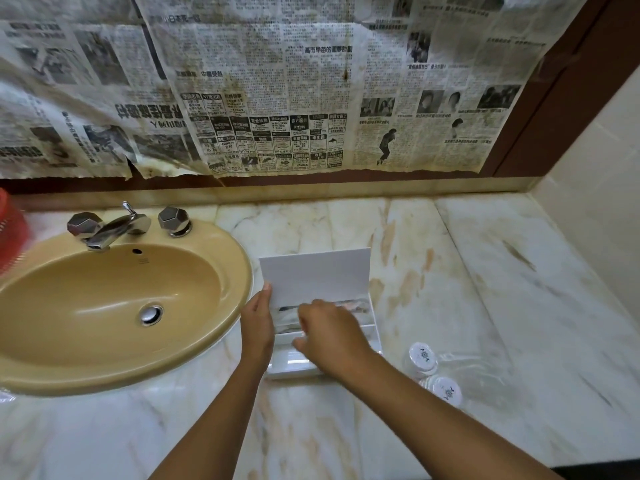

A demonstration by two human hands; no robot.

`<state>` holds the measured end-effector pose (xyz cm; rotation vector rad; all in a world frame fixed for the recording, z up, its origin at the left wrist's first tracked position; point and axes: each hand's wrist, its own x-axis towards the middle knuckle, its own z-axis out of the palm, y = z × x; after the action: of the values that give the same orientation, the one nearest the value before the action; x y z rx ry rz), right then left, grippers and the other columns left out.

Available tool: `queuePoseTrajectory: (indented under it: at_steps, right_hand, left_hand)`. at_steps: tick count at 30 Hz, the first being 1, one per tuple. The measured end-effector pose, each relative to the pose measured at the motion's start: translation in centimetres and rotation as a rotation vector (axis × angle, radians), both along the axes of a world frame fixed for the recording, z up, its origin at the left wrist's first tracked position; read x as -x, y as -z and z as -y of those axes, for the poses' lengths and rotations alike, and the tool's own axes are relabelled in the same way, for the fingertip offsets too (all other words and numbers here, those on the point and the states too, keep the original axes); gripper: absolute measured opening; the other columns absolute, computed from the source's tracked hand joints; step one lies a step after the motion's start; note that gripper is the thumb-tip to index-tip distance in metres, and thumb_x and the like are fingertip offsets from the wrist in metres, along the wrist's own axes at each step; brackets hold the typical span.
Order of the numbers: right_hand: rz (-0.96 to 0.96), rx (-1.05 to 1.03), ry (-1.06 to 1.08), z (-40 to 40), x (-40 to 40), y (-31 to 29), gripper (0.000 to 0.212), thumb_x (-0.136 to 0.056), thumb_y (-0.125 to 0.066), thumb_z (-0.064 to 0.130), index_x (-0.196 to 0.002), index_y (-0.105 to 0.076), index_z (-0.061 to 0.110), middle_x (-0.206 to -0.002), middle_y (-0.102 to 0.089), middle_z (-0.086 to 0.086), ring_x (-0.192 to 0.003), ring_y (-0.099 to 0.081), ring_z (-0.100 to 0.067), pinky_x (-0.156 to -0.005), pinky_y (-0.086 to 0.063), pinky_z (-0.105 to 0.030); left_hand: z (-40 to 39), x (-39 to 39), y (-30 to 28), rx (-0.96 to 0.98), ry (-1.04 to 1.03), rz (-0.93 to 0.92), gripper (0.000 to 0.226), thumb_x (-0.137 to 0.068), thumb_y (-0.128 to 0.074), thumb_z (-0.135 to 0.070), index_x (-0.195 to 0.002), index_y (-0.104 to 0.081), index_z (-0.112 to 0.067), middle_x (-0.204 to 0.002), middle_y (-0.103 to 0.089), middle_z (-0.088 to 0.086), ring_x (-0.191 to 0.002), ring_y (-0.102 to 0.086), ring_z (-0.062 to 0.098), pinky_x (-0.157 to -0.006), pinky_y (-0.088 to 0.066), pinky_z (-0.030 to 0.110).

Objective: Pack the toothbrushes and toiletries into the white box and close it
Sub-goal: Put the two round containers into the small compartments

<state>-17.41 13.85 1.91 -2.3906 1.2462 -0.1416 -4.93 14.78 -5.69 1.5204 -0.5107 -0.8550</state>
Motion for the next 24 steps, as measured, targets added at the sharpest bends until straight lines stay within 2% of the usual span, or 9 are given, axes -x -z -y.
queuePoseTrajectory:
  at_steps: [4,8,13,16,19,24]
  right_hand:
    - [-0.159,-0.016,-0.083,-1.1,-3.1,2.4,0.014,-0.088,-0.061,0.012,-0.099,-0.064,0.005,-0.1,-0.066,-0.016,-0.09,-0.063,-0.032,-0.077,-0.048,-0.035]
    - [-0.236,-0.075,-0.106,-0.9,-3.7,4.2,0.016,-0.089,-0.057,0.007,-0.103,-0.064,0.0,-0.103,-0.064,-0.019,-0.095,-0.061,-0.034,-0.082,-0.048,-0.038]
    - [-0.183,-0.166,-0.069,-0.7,-4.0,5.5,0.022,-0.086,-0.065,0.021,-0.101,-0.066,0.004,-0.102,-0.066,-0.017,-0.094,-0.062,-0.032,-0.084,-0.049,-0.039]
    - [-0.175,-0.164,-0.058,-0.6,-4.0,5.8,0.023,-0.088,-0.063,0.024,-0.101,-0.067,0.005,-0.101,-0.067,-0.016,-0.092,-0.063,-0.031,-0.084,-0.049,-0.038]
    - [-0.164,-0.163,-0.042,-0.6,-4.2,6.0,0.022,-0.09,-0.06,0.023,-0.103,-0.067,0.007,-0.101,-0.067,-0.014,-0.09,-0.062,-0.029,-0.084,-0.05,-0.037]
    - [-0.096,-0.284,0.005,-0.7,-4.6,6.2,0.022,-0.091,-0.057,0.023,-0.101,-0.069,0.008,-0.098,-0.068,-0.012,-0.087,-0.063,-0.025,-0.085,-0.052,-0.035]
  left_hand:
    - [0.0,-0.3,0.2,-0.017,0.012,-0.014,0.029,-0.103,-0.048,-0.027,-0.083,-0.069,-0.023,-0.078,-0.073,-0.011,-0.074,-0.067,0.001,-0.069,-0.05,0.018]
    - [0.0,-0.6,0.7,-0.032,0.021,-0.051,0.03,-0.102,-0.049,-0.03,-0.087,-0.072,-0.018,-0.085,-0.075,-0.004,-0.083,-0.069,0.015,-0.075,-0.051,0.027]
    - [0.1,-0.8,1.2,-0.042,0.025,-0.057,0.031,-0.101,-0.05,-0.034,-0.086,-0.073,-0.018,-0.092,-0.076,0.005,-0.094,-0.069,0.028,-0.086,-0.054,0.043]
    - [0.2,-0.9,1.5,-0.042,0.022,-0.063,0.031,-0.101,-0.051,-0.035,-0.084,-0.073,-0.018,-0.094,-0.075,0.009,-0.096,-0.068,0.033,-0.09,-0.053,0.049]
    - [0.2,-1.0,1.6,-0.04,0.022,-0.066,0.031,-0.101,-0.051,-0.035,-0.081,-0.072,-0.021,-0.095,-0.074,0.011,-0.097,-0.067,0.035,-0.091,-0.052,0.049]
    - [0.4,-0.9,1.5,-0.027,0.013,-0.077,0.03,-0.101,-0.051,-0.031,-0.082,-0.072,-0.02,-0.091,-0.074,0.007,-0.094,-0.068,0.031,-0.085,-0.053,0.042]
